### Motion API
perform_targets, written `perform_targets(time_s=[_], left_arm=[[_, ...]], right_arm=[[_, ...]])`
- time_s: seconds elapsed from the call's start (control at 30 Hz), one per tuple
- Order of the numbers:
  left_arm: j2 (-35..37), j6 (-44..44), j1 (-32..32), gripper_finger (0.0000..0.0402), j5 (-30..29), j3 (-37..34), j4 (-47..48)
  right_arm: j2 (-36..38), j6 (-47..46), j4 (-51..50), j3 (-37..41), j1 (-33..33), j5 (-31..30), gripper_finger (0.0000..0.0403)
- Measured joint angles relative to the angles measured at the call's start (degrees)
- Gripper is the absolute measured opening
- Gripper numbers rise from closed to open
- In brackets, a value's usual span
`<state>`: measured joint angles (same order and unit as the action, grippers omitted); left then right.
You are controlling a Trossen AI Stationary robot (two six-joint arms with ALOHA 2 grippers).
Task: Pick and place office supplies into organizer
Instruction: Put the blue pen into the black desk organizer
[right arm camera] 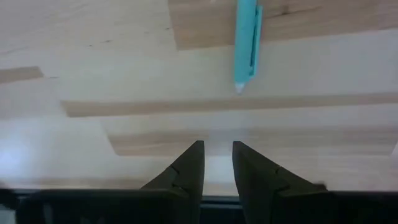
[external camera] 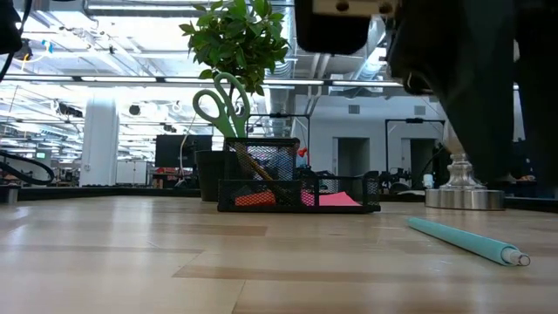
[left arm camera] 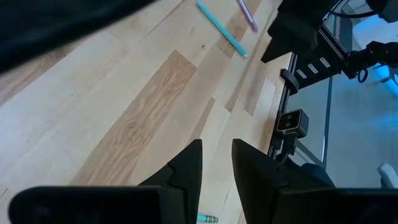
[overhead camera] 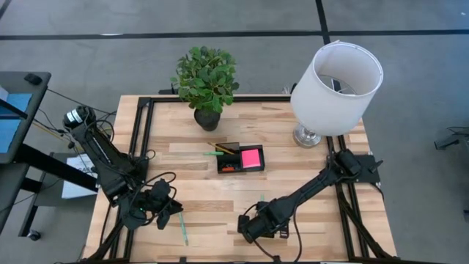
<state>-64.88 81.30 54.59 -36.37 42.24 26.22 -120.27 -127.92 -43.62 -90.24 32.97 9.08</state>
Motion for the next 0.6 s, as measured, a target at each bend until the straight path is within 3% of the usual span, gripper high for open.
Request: perform_targets(time_s=[0.6], left_arm=[[0.00, 0.00, 0.01, 0.0080, 0.01, 0.00, 0.00]], right_arm=[[-2.83, 0.06, -1.52, 0.09, -0.91, 0.66, 0.0076]])
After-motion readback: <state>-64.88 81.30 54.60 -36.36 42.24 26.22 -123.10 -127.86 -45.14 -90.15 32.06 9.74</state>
